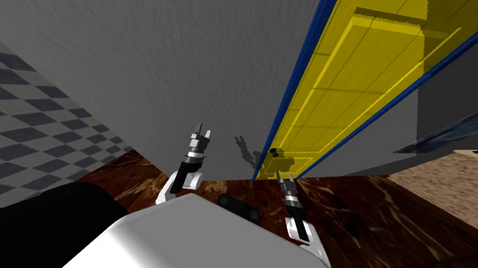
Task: Pull the door open
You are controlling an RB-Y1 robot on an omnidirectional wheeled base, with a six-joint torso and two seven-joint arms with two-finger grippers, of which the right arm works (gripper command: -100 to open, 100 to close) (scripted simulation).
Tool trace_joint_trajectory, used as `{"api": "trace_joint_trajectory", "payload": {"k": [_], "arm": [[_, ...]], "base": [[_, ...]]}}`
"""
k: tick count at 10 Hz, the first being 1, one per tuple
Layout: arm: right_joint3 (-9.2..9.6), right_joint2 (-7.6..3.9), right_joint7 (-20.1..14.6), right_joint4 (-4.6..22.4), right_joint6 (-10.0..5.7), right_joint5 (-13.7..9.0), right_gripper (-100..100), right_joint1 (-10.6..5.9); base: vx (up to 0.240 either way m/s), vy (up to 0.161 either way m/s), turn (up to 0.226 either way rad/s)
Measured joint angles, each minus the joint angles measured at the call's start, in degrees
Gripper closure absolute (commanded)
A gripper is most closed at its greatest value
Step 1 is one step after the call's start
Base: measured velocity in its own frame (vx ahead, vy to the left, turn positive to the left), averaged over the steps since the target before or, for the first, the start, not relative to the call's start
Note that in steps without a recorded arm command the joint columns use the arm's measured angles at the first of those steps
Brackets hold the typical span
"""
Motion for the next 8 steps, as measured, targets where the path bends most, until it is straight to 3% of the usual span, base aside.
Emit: {"api": "trace_joint_trajectory", "payload": {"k": [4, 5, 8], "arm": [[-1.09, 0.31, 3.8, 6.1, -1.96, 3.1, -100, -2.27], [-1.00, 0.56, 4.2, 5.9, -1.81, 4.1, -100, -1.90], [-1.74, 0.78, 6.2, 9.8, -3.29, 5.1, -100, -3.30]], "base": [[0.078, -0.158, 0.115], [0.038, -0.096, 0.039], [0.046, -0.068, 0.070]]}}
